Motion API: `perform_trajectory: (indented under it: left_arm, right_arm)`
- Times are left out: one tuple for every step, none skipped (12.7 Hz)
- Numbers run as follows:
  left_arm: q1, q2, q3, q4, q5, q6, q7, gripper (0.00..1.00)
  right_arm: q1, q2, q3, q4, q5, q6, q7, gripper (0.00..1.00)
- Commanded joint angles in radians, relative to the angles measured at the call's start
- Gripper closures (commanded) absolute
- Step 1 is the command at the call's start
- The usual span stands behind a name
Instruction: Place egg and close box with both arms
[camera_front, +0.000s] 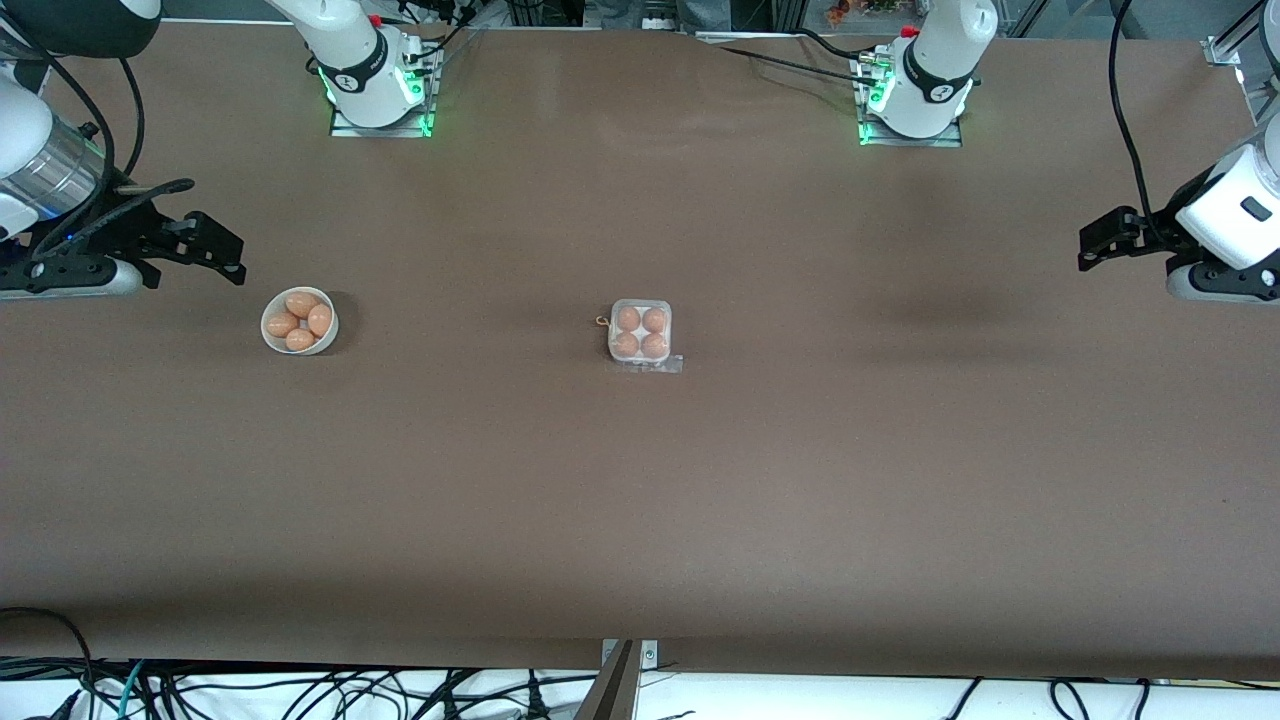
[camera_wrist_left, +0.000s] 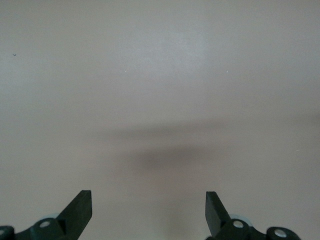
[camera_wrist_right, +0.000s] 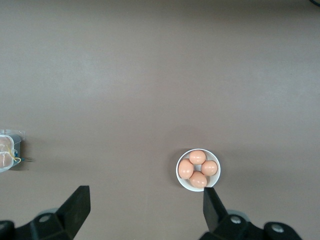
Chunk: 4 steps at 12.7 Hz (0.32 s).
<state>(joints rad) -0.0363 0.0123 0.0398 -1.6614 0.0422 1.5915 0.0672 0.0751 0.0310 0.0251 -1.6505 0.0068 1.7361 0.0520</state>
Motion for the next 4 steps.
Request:
perform_trajectory:
  left_arm:
    - [0.013, -0.040, -0.015, -0.031, -0.019, 0.007, 0.002, 0.00]
    - [0.013, -0.038, -0.015, -0.026, -0.019, 0.002, -0.003, 0.00]
    - [0.013, -0.037, -0.014, -0.028, -0.019, 0.002, -0.003, 0.00]
    - [0.015, -0.035, -0.015, -0.028, -0.022, 0.002, -0.003, 0.00]
  right_arm:
    - [-0.015, -0.013, 0.015, -0.012, -0.008, 0.000, -0.001, 0.00]
    - [-0.015, -0.014, 0.015, -0.012, -0.008, -0.001, -0.001, 0.00]
    - [-0.015, -0.013, 0.015, -0.012, -0.008, -0.001, -0.001, 0.00]
    - [-0.015, -0.013, 0.015, -0.012, -0.008, -0.001, -0.001, 0.00]
